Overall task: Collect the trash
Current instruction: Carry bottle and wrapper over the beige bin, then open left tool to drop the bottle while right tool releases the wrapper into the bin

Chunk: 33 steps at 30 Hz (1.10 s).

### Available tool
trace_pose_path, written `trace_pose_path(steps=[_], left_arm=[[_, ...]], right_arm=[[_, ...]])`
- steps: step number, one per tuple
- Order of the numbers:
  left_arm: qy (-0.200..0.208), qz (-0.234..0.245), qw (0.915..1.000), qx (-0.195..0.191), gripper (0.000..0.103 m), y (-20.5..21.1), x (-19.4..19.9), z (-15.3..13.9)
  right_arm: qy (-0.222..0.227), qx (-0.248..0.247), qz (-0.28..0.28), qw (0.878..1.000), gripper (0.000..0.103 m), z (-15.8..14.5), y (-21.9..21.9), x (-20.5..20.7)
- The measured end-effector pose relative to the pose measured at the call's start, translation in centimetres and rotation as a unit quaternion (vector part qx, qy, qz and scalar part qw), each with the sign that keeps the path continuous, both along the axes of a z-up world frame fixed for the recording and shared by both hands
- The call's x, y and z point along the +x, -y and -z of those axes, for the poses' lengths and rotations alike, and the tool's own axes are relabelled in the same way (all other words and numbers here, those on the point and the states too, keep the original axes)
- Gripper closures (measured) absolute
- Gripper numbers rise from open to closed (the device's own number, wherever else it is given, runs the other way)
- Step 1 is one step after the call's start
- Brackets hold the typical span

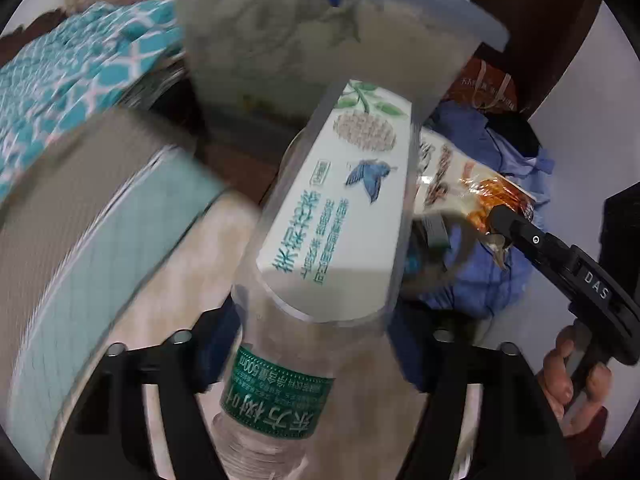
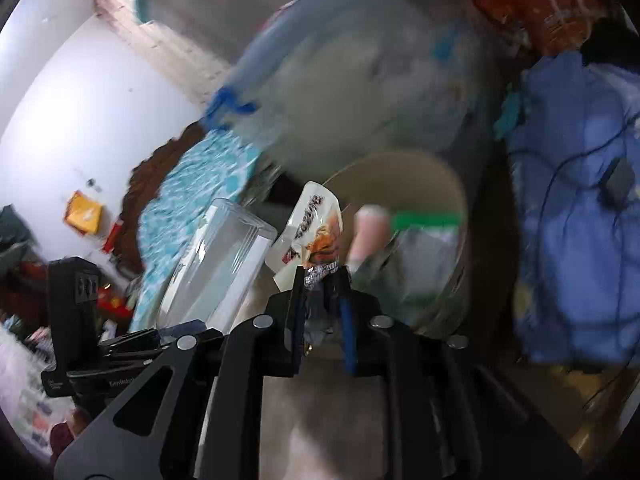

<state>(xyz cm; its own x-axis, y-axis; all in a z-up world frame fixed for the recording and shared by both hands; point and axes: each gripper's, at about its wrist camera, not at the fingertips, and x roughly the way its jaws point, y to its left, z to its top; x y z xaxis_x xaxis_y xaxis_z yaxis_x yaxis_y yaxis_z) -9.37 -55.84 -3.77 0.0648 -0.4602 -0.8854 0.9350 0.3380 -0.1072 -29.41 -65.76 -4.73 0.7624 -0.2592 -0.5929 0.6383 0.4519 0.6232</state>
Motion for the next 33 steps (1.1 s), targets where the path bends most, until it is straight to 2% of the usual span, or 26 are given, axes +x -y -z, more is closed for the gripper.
trace_pose_path(steps=[1, 2, 3, 6, 11, 16, 20, 23, 26, 33], left_arm=[[0.018, -0.007, 0.9998, 0.003, 0.014, 1.4, 0.2, 0.1], [0.026, -0.013, 0.9996, 0.003, 0.014, 2.1, 0.4, 0.3], [0.029, -0.019, 0.9994, 0.002, 0.014, 2.9, 0.6, 0.3], [-0.002, -0.027, 0.9996, -0.011, 0.014, 2.3, 1.4, -0.1], [0.006, -0.039, 0.9983, -0.043, 0.014, -1.3, 1.6, -1.6], [0.0, -0.065, 0.996, -0.062, 0.014, -7.4, 1.4, -1.8], [-0.005, -0.094, 0.994, -0.055, 0.014, -12.2, 1.4, -0.6], [-0.022, -0.124, 0.9902, -0.06, 0.014, -16.8, 1.5, 0.0], [-0.029, -0.144, 0.9871, -0.063, 0.014, -20.8, 1.2, 0.5], [-0.003, -0.173, 0.9823, -0.073, 0.011, -27.7, -0.3, 0.1]], right_arm=[[-0.008, 0.004, -0.002, 1.0, 0.071, 0.2, 0.5, 0.5], [-0.015, 0.006, 0.002, 1.0, 0.041, 0.5, 1.2, 0.9], [-0.01, -0.001, 0.01, 1.0, 0.021, 0.4, 1.3, 0.9], [-0.01, -0.025, 0.004, 1.0, 0.024, 0.0, 0.6, 0.7], [0.003, -0.038, 0.014, 0.999, 0.024, -0.7, -2.9, -0.5], [-0.003, -0.04, 0.001, 0.999, 0.023, -0.5, -7.7, -0.7], [-0.008, -0.03, -0.001, 1.0, 0.023, -0.3, -12.2, -0.5], [-0.011, -0.043, 0.002, 0.999, 0.023, -0.8, -15.4, -0.3], [-0.018, -0.054, -0.017, 0.998, 0.023, -1.1, -18.5, 0.5], [-0.043, -0.062, -0.054, 0.996, 0.023, -1.4, -23.7, 1.8]])
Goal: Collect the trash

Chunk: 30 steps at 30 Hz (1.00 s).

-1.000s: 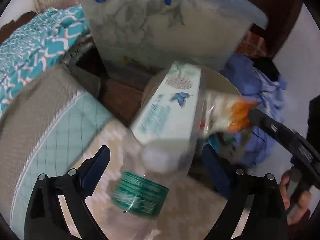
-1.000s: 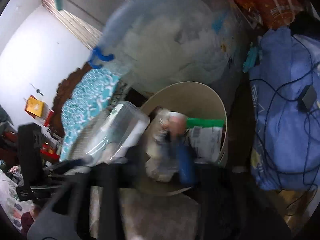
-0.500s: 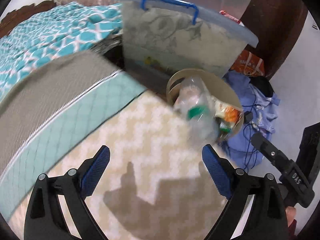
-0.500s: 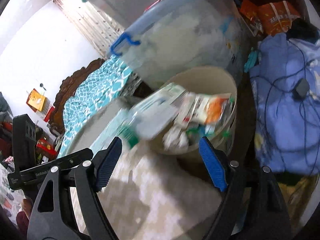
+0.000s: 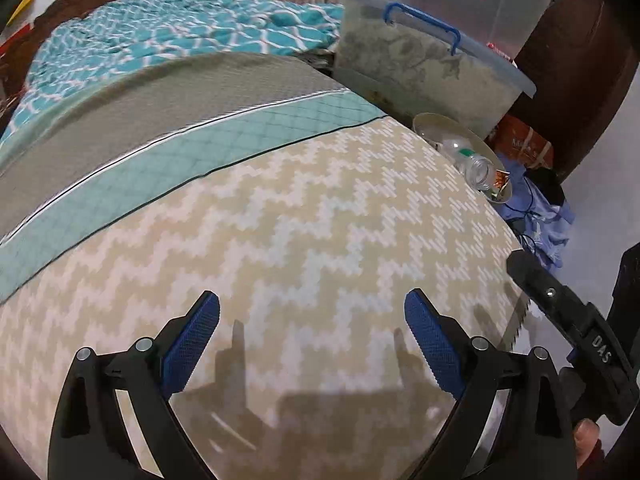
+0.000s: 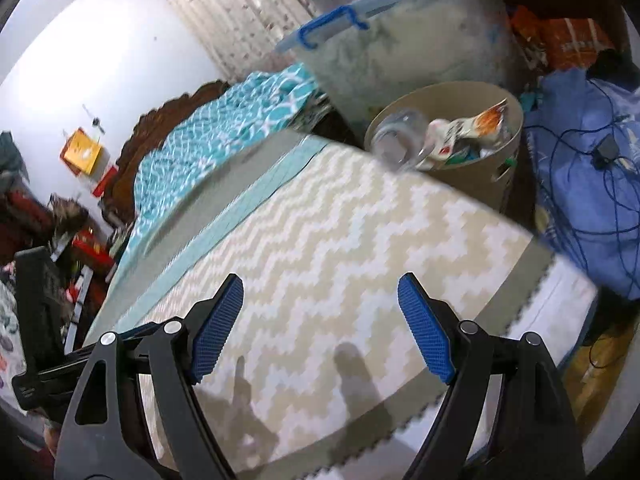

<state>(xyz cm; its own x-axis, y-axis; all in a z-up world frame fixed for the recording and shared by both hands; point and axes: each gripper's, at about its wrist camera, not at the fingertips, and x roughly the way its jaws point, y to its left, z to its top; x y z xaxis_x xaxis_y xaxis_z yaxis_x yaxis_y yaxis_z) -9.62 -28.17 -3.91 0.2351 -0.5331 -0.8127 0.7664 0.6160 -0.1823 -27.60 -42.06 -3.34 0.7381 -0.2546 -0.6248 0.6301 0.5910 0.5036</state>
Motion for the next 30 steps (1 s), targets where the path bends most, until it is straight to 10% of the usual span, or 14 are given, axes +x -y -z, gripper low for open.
trace_pose_path(steps=[16, 30], left_arm=[[0.099, -0.039, 0.9943, 0.01, 0.008, -5.6, -2.7, -2.6], [0.072, -0.028, 0.997, 0.006, 0.009, -6.0, -3.3, -2.8]], right_arm=[[-0.012, -0.041, 0.031, 0.999, 0.009, -2.8, -5.3, -1.9], [-0.006, -0.03, 0.039, 0.999, 0.006, -2.8, -5.4, -1.9]])
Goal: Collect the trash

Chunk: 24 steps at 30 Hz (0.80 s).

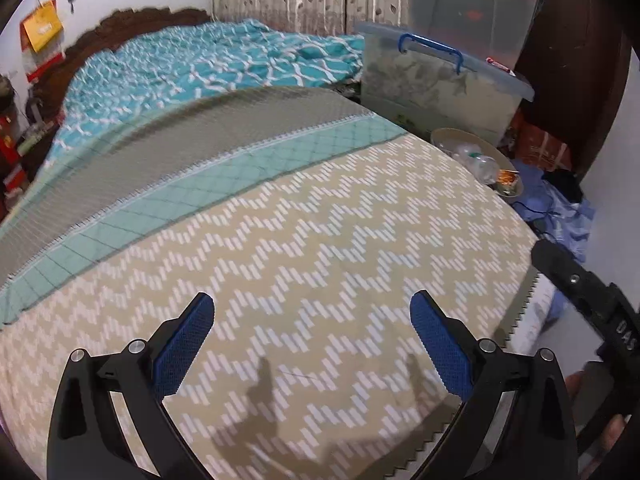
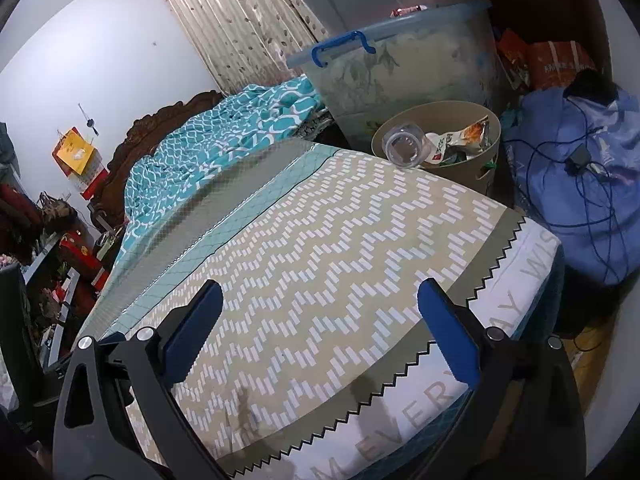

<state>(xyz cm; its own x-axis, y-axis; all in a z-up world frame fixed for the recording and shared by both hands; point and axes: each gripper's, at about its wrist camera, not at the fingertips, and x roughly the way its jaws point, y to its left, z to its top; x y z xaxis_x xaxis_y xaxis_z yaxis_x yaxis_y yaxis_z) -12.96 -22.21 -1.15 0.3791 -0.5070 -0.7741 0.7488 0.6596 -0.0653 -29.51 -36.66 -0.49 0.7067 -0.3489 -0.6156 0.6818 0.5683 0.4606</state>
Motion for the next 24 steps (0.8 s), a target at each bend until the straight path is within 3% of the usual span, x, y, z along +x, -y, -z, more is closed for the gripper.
trace_pose_path(steps=[4, 24], left_arm=[[-0.021, 0.004, 0.9998, 0.002, 0.009, 0.3, 0.0, 0.2], [0.021, 0.005, 0.9995, 0.021, 0.008, 1.3, -2.0, -0.6]], right_arm=[[0.004, 0.003, 0.007, 1.0, 0.006, 0.0, 0.4, -0.3], [0.013, 0.013, 0.022, 1.0, 0.004, 0.3, 1.3, -1.2]])
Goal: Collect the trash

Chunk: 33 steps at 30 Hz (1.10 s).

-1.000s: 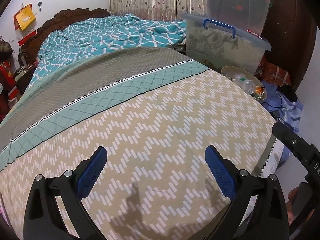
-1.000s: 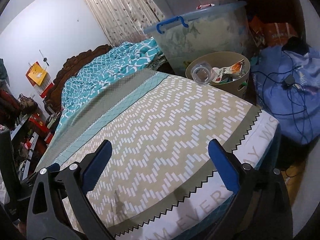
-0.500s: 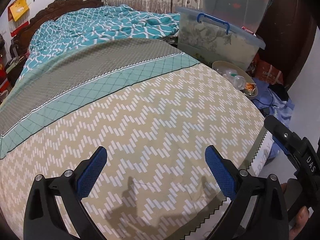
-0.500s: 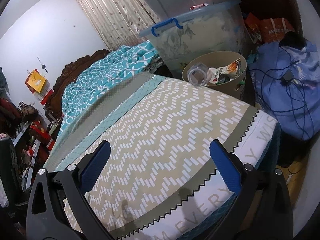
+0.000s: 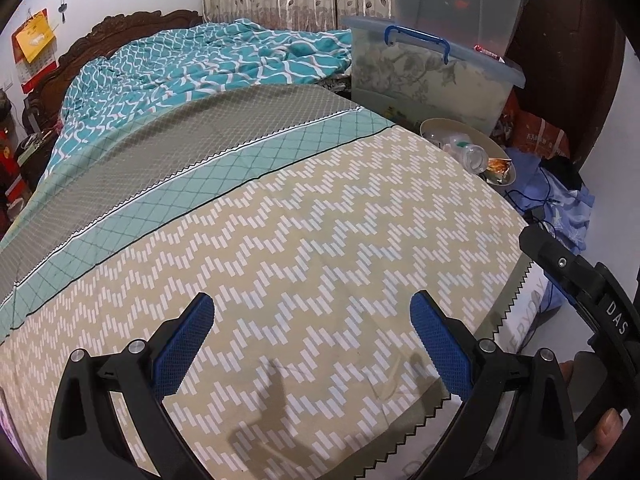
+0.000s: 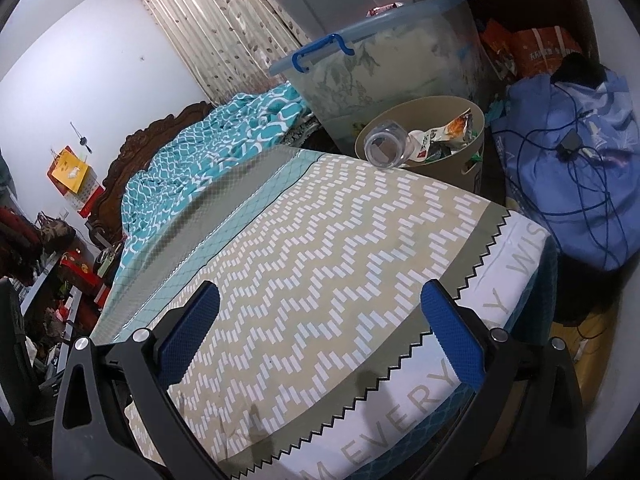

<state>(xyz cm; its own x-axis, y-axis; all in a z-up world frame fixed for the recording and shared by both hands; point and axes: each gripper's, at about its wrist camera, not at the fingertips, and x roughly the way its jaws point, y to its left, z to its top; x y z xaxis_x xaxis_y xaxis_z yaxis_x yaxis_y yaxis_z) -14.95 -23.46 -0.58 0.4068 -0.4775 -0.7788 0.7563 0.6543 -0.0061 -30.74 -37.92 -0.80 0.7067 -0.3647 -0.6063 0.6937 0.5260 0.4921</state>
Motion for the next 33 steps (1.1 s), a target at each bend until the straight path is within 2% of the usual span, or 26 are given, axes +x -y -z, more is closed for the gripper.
trace_pose_path(steps=[8, 20, 28, 33], left_arm=[[0.005, -0.003, 1.0, 0.003, 0.008, -0.2, -0.2, -0.1], [-0.008, -0.001, 0.9999, 0.008, 0.009, -0.3, 0.0, 0.2], [0.007, -0.01, 0.9999, 0.011, 0.008, -0.4, 0.1, 0.0], [0.033, -0.025, 0.9991, -0.005, 0.008, -1.0, 0.0, -1.1]], right_arm=[[0.0, 0.002, 0.001, 1.0, 0.004, 0.0, 0.0, 0.0], [-0.005, 0.011, 0.005, 1.0, 0.004, 0.5, 0.0, 0.1], [-0.002, 0.008, 0.011, 1.0, 0.003, 0.3, -0.1, -0.2], [0.006, -0.012, 0.019, 1.0, 0.003, -0.5, -0.4, -0.5]])
